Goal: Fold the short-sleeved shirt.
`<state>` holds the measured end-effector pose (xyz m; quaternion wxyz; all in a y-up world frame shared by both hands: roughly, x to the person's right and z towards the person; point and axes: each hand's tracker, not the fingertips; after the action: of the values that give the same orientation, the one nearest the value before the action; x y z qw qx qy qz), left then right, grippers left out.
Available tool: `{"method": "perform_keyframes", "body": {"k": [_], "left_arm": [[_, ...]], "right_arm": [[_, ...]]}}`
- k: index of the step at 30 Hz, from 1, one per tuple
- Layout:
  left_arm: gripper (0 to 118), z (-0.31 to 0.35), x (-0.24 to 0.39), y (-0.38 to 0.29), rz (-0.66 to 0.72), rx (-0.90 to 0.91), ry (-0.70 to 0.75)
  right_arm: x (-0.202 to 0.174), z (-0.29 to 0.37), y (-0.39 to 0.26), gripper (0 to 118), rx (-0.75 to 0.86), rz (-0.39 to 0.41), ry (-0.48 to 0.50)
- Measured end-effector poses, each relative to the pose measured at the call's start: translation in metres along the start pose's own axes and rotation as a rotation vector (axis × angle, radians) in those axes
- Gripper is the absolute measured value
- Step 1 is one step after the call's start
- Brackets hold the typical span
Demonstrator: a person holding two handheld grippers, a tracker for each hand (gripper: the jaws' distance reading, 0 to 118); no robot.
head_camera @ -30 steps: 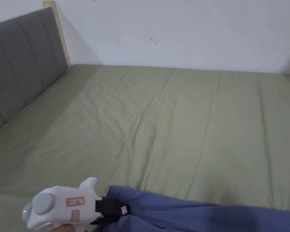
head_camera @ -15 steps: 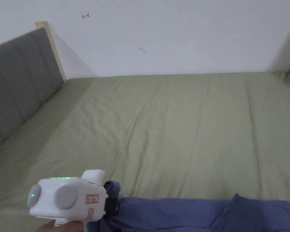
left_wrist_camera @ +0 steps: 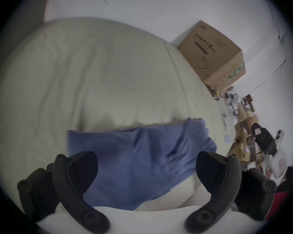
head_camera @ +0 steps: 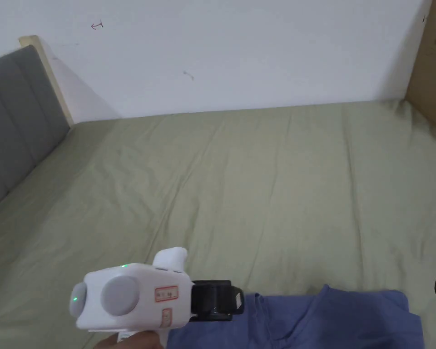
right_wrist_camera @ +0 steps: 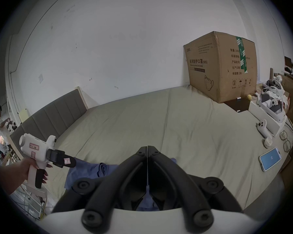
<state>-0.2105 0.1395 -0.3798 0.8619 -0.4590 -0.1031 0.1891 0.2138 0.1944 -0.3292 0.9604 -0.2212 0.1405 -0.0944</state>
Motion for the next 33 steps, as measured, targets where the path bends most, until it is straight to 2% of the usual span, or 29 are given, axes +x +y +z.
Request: {"method": "perform_keyframes", "body": {"k": [1, 2, 4, 5, 8, 12, 15, 17, 18, 20, 21, 22, 25, 26, 28, 30, 31, 32, 33], "left_arm": [[113, 0.004, -0.001, -0.002, -0.014, -0.002, 0.008], [101, 0.01, -0.001, -0.009, -0.015, -0.006, -0.02], [13, 0.008, 0.004, -0.017, -0.048, 0.006, 0.003], [1, 0.003, 0.007, -0.022, -0.082, -0.008, 0.039], [1, -0.026, 0.022, -0.029, -0.122, -0.068, -0.038], [1, -0.075, 0.046, -0.035, -0.214, -0.14, 0.079], [0, -0.103, 0.066, -0.043, -0.278, -0.188, 0.091], [0, -0.102, 0.073, -0.039, -0.303, -0.165, -0.008], [0, -0.093, 0.073, -0.036, -0.256, -0.173, -0.133], [0, -0.078, 0.067, -0.032, -0.059, -0.224, -0.524], [0, -0.07, 0.061, -0.031, 0.007, -0.225, -0.626], [0, -0.057, 0.054, -0.027, 0.012, -0.181, -0.631], [0, -0.021, 0.023, -0.019, 0.006, -0.056, -0.487], [0, -0.008, 0.004, -0.015, 0.079, -0.041, -0.459], [0, 0.007, -0.038, -0.015, 0.223, -0.042, -0.497], [1, 0.021, -0.087, -0.016, 0.297, -0.007, -0.436], [5, 0.025, -0.103, -0.019, 0.315, -0.003, -0.442], [19, 0.027, -0.121, -0.023, 0.342, -0.011, -0.465], [63, 0.028, -0.137, -0.027, 0.359, -0.016, -0.477]], "right_arm": [[0.001, 0.0, 0.0, 0, 0.001, -0.003, 0.001], [0.001, -0.001, -0.001, 0, 0.001, -0.006, 0.002], [0.002, -0.002, -0.002, 0, -0.001, -0.014, 0.002], [0.003, -0.002, -0.002, 0, -0.002, -0.017, 0.002], [0.005, 0.0, -0.002, 0, -0.003, -0.022, -0.005], [0.007, 0.002, -0.003, 0, -0.011, -0.024, -0.013], [0.008, 0.001, -0.005, 0, -0.013, 0.004, -0.033], [0.009, 0.001, -0.005, 0, -0.016, 0.008, -0.037], [0.009, 0.002, -0.005, 0, -0.015, 0.003, -0.035], [0.009, 0.001, -0.005, 0, -0.017, -0.007, -0.029], [0.009, 0.001, -0.005, 0, -0.014, -0.008, -0.03], [0.007, 0.002, -0.006, 0, 0.0, -0.007, -0.03], [0.001, 0.002, -0.003, 0, 0.033, 0.0, 0.003], [-0.002, 0.0, -0.001, 0, 0.033, -0.001, 0.007], [-0.007, -0.003, 0.0, 0, 0.032, -0.002, 0.018], [-0.014, -0.005, 0.002, 0, 0.028, 0.01, 0.028], [-0.016, -0.005, 0.002, 0, 0.024, 0.021, 0.033], [-0.019, -0.006, 0.003, 0, 0.018, 0.036, 0.037], [-0.022, -0.007, 0.004, 0, 0.013, 0.051, 0.039]]}}
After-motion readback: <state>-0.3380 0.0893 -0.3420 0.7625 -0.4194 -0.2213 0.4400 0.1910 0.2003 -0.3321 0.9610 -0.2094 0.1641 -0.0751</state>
